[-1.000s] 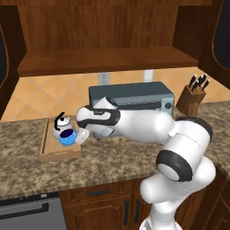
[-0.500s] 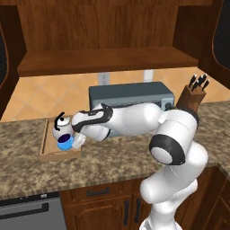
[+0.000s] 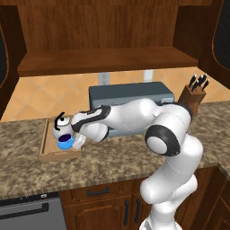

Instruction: Pick the kettle from the counter and place it on the tray. Then pick the mug from the cabinet and place it on the tray. Then close the cabinet doors.

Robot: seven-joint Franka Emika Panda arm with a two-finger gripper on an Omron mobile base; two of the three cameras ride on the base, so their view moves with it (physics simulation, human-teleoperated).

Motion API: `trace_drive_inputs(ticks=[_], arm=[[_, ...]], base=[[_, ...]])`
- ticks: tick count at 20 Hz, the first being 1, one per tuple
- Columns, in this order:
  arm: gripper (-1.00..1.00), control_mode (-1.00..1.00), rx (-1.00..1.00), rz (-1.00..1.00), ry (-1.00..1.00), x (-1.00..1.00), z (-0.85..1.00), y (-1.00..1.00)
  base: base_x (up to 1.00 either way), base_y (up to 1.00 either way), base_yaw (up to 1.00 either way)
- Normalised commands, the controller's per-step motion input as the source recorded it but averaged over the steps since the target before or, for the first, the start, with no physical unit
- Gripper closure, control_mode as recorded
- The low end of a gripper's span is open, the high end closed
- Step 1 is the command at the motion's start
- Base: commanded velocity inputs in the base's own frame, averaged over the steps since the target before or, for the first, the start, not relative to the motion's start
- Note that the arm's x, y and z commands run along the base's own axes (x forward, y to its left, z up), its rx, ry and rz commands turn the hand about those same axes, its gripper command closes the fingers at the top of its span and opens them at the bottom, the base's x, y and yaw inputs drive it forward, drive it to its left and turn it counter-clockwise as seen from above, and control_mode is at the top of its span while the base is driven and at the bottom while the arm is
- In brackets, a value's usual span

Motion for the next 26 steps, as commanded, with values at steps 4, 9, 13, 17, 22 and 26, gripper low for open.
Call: trace_drive_inputs(ticks=[4, 9, 13, 17, 22, 26], arm=[[1.00, -1.00, 0.00, 0.00, -0.06, 0.20, -0.01, 0.01], [1.00, -1.00, 0.00, 0.00, 0.00, 0.28, -0.05, 0.05], [1.00, -1.00, 0.00, 0.00, 0.00, 0.13, -0.30, 0.17], [1.00, -1.00, 0.00, 0.00, 0.00, 0.05, -0.37, 0.20], [-1.00, -1.00, 0.00, 0.00, 0.00, 0.00, -0.12, 0.02], [-1.00, -1.00, 0.00, -0.02, 0.00, -0.05, 0.06, 0.00]], base=[[0.00, 0.00, 0.00], [0.00, 0.00, 0.00], [0.00, 0.00, 0.00], [0.00, 0.00, 0.00], [0.00, 0.00, 0.00], [0.00, 0.00, 0.00]])
